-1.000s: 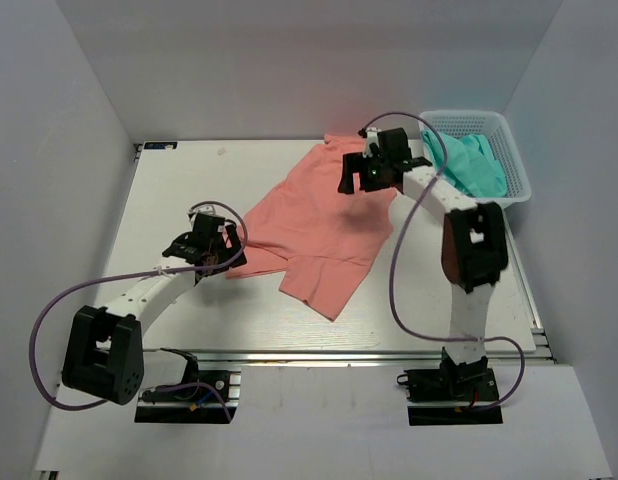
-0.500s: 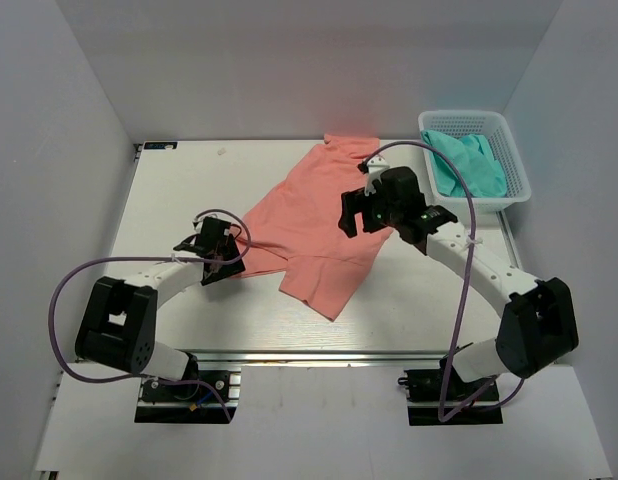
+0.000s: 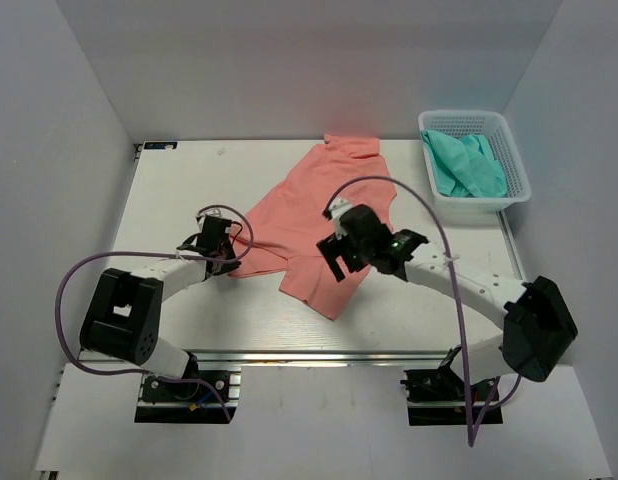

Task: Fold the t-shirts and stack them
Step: Flatten out the tshirt

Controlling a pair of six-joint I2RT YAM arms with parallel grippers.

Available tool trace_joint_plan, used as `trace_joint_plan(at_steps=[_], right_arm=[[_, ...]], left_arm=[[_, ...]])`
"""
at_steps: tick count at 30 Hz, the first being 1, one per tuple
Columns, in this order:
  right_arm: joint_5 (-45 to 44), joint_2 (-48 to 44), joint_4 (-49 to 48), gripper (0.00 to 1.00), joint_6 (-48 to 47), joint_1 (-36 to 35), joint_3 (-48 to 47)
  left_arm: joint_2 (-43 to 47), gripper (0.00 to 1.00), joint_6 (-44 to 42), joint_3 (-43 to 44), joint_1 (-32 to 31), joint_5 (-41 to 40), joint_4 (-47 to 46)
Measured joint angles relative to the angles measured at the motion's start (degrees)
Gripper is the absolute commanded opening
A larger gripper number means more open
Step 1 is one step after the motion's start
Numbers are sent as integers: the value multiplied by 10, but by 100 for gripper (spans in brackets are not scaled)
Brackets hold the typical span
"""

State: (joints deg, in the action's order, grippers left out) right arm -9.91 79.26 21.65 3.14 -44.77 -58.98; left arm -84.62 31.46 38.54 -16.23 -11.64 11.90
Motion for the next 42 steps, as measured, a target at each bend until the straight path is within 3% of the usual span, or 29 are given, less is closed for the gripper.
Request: trace_joint_plan(at_steps=[1,2,14,19,21,22,24,26,27,36,42], right_arm=[[-3,12,10,90,-5,-17,3],[-4,21,16,90,-7,-31,8],[108,72,-12,90,-12,-148,87],[105,121,-34,82,-7,-151,90],[100,126,-49,72,-3,-151,90],[93,127,-57,62,-2,-151,92],[76,127,-73,24,0,-151,97],[59,128,-85,12,10,-148,101],[54,130,-88,0,12,-147,101],[-18,122,-113,0,46,-143,101],[-126,36,-213,0,86,-103,92]], left_arm=[[-5,10,-4,2,0,4,-7],[-9,0,-5,3,0,9,-15],[14,0,-15,-23,0,34,-33],[41,0,-17,-45,0,37,-28],[51,0,-19,-52,0,40,-26],[57,0,-21,-54,0,42,-24],[65,0,-22,-57,0,44,-20],[73,0,-24,-59,0,47,-19],[77,0,-24,-59,0,47,-18],[106,0,-32,-51,0,47,-5],[111,0,-31,49,-1,-22,63]])
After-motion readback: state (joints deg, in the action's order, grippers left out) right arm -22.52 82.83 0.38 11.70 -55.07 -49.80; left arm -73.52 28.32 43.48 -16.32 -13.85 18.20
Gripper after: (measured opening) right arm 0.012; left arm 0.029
